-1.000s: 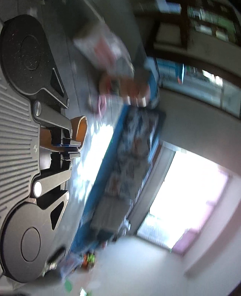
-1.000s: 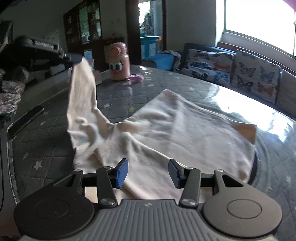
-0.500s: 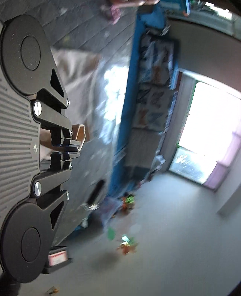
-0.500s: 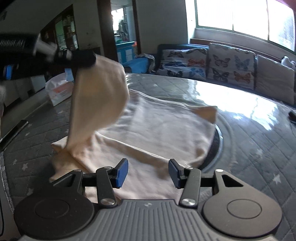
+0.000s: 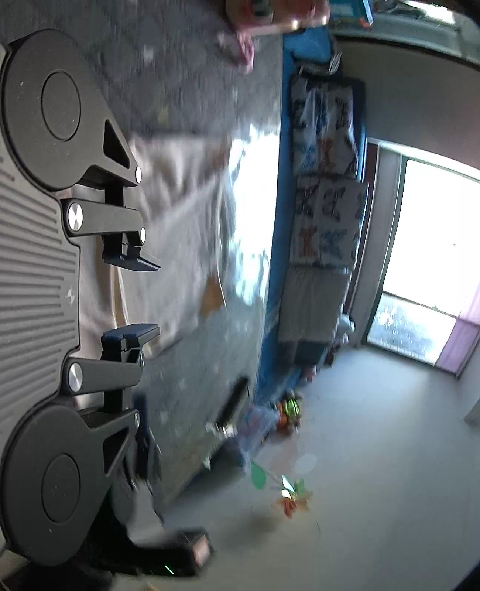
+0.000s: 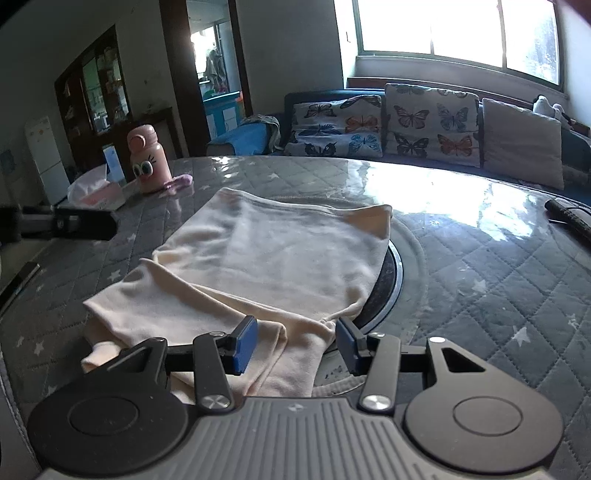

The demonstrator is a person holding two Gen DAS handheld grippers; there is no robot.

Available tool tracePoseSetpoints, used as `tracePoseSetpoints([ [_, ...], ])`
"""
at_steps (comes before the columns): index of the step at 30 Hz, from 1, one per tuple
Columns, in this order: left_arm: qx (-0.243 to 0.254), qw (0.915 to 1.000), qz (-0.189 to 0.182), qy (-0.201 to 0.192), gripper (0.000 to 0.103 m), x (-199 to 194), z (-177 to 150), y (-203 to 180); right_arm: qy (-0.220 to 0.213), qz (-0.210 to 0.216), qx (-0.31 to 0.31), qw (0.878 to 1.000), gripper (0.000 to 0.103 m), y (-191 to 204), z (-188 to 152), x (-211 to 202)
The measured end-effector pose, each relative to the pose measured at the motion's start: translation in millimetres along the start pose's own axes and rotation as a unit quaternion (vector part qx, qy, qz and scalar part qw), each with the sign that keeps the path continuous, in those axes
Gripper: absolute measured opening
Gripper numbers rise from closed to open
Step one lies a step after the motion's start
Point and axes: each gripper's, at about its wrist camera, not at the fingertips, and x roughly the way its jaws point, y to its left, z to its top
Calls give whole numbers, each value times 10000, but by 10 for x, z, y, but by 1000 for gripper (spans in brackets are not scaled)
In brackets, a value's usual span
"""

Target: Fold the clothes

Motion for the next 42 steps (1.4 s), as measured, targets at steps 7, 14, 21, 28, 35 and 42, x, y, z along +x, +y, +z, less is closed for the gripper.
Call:
tracePoseSetpoints([
  [7,-21,9961,783,419,29,-132,-397,413,229,130,-87,9996,38,128,-17,223],
  [14,-54,9947,898,489,27,-180,-610,561,399,98,-61,9991,22,184,-24,419],
  [21,420,9940,903,455,33,-387,-742,474,395,-15,-44,9992,8,194,-24,438],
  [28,614,9914,1033,518,33,-267,-805,436,468,28,41,9989,14,184,-39,449],
  [35,818,9865,1339,467,6,-184,-842,412,373,-70,-84,9992,3,245,-15,422],
  [42,926,9810,1671,345,0,-316,-872,407,-108,-270,-473,9985,2,377,181,205],
])
